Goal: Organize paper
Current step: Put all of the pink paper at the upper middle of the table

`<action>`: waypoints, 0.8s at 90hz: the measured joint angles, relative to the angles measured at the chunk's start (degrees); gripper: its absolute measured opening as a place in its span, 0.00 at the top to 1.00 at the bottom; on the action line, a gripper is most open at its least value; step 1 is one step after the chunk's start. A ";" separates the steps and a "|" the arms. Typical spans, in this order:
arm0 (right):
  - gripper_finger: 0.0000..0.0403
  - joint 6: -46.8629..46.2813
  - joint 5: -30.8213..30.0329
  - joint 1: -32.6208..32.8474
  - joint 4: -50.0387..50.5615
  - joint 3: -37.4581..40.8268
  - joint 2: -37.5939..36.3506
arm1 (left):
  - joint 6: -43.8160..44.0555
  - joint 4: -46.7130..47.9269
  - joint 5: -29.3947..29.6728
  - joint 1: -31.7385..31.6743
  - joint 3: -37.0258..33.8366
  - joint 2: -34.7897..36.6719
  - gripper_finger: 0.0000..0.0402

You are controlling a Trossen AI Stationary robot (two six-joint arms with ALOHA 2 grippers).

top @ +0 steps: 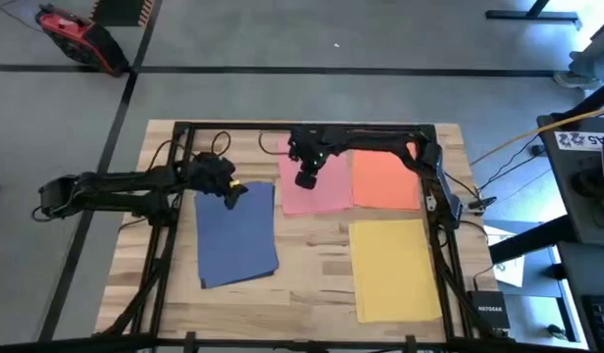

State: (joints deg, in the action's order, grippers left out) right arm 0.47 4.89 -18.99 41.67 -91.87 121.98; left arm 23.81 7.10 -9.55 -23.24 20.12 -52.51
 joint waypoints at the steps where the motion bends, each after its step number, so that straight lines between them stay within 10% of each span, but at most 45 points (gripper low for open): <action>1: 1.00 -0.18 0.00 0.07 -0.54 0.47 -0.02 | 0.00 -0.01 -0.12 0.00 0.00 0.00 1.00; 72: 1.00 -21.09 -1.90 0.38 -17.94 10.87 -0.41 | -1.33 3.08 -0.59 0.00 0.00 -0.02 1.00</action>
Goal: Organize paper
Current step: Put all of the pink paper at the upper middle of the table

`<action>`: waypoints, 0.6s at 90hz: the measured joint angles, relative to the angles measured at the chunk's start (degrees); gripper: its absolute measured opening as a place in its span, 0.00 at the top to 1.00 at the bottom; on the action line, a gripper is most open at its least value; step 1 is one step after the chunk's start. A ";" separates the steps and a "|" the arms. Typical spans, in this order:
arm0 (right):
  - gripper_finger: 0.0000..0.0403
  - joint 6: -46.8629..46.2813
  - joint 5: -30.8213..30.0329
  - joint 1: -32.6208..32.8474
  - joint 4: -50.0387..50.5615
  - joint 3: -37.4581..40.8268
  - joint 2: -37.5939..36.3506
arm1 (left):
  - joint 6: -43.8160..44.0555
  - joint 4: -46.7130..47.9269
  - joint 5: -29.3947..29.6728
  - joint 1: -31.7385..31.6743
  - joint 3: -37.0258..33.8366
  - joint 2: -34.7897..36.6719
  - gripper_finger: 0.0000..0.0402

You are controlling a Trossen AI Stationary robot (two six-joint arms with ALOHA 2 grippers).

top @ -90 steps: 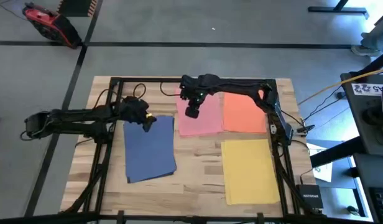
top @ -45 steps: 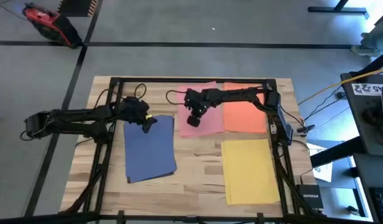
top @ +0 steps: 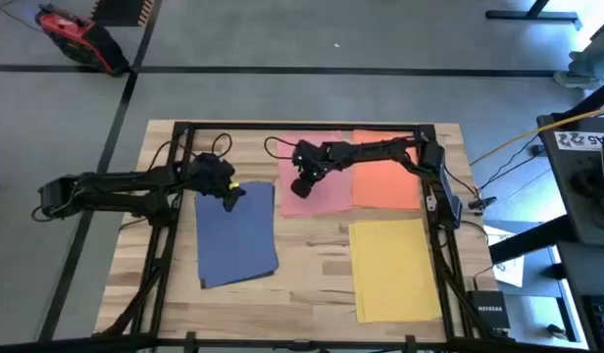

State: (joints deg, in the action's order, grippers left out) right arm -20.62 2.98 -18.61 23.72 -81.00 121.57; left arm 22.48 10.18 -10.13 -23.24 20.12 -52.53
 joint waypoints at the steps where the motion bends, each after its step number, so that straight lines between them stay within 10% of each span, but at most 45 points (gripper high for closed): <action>1: 1.00 -0.51 -0.03 -0.05 -0.11 0.01 0.02 | 0.01 0.01 0.00 0.00 0.00 0.00 1.00; 54: 1.00 9.39 0.68 -1.10 0.30 -0.02 0.25 | 0.07 -0.05 0.13 0.00 0.00 0.00 1.00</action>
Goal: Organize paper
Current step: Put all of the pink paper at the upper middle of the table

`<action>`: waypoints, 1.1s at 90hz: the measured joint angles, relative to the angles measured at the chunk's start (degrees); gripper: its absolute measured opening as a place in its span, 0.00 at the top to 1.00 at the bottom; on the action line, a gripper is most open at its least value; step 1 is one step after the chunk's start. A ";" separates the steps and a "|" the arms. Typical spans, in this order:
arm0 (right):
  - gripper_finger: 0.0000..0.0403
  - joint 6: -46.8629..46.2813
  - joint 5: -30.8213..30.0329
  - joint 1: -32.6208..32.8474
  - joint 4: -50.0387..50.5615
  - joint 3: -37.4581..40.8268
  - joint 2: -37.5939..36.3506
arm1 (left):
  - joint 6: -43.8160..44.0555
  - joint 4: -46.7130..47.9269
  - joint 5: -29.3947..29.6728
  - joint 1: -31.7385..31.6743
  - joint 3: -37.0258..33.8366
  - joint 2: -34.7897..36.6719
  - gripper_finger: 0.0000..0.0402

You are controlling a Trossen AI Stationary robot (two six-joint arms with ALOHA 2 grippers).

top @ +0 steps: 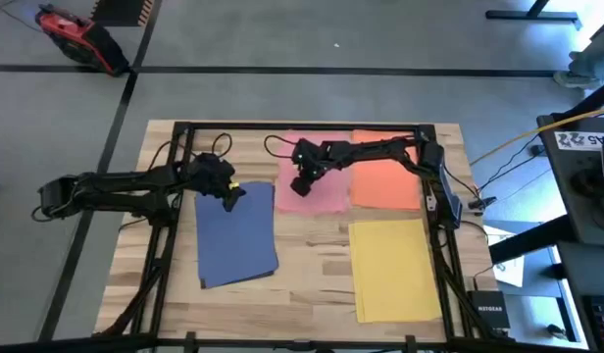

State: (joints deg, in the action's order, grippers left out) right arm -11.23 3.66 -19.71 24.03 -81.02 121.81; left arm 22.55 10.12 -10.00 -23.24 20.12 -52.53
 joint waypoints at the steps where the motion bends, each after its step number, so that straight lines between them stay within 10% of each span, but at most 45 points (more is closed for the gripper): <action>1: 1.00 0.36 0.08 -0.08 0.06 -0.01 0.01 | 0.01 -0.01 0.00 0.00 0.00 0.00 1.00; 59: 1.00 0.31 2.88 1.22 2.74 0.27 -7.28 | -2.40 -0.36 -1.97 0.00 -0.02 -0.02 1.00; 99: 1.00 -3.25 -1.55 16.33 2.61 0.16 -12.21 | 2.36 -10.24 -13.00 0.06 -0.09 0.00 1.00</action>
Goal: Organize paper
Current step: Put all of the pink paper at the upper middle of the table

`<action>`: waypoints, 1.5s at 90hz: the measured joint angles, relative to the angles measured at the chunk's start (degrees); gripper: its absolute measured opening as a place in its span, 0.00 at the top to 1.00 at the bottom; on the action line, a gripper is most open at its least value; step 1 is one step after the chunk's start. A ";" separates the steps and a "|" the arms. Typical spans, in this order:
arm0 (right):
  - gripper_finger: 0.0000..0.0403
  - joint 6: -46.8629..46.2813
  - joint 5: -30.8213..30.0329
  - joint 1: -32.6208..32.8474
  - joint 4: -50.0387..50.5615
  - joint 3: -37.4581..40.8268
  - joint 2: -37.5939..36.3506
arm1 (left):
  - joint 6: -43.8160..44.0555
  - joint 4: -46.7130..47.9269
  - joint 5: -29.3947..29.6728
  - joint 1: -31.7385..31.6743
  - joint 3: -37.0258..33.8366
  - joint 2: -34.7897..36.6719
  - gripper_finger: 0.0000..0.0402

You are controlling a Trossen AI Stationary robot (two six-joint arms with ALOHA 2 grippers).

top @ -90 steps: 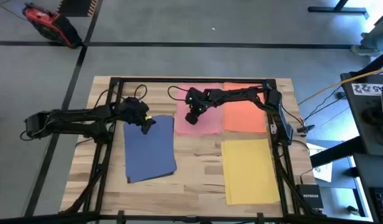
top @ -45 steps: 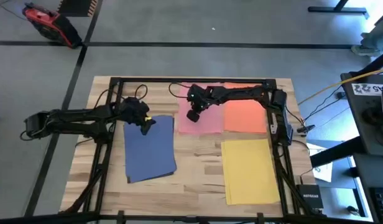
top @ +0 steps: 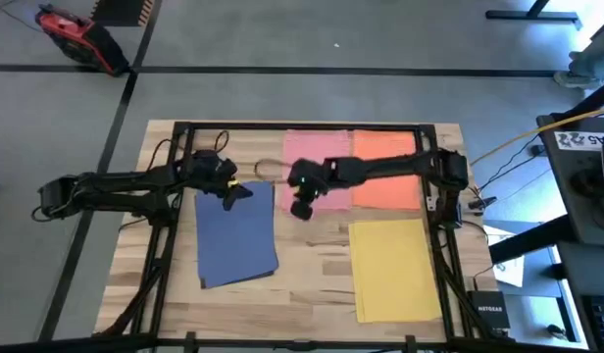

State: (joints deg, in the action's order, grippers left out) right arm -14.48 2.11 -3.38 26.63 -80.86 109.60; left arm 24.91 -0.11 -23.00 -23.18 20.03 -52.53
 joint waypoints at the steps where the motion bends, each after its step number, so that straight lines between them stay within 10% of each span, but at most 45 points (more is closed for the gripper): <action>1: 1.00 -0.12 -0.03 0.33 -0.02 0.00 0.00 | 0.01 0.01 -0.39 0.08 0.00 0.00 1.00; 70: 1.00 -4.65 3.54 6.04 -25.42 7.07 2.09 | 9.85 9.35 23.23 26.23 0.07 -0.20 1.00; 97: 1.00 -6.47 8.57 10.84 -35.84 5.70 8.71 | 13.19 10.22 28.60 28.26 0.09 -1.30 1.00; 135: 1.00 -6.95 -1.81 21.21 -33.17 5.48 9.00 | 11.07 6.39 30.09 28.00 0.09 -7.04 1.00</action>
State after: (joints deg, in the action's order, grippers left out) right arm -21.43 0.30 17.83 -6.54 -75.38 118.60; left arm 35.98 6.28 7.09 4.82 20.12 -59.57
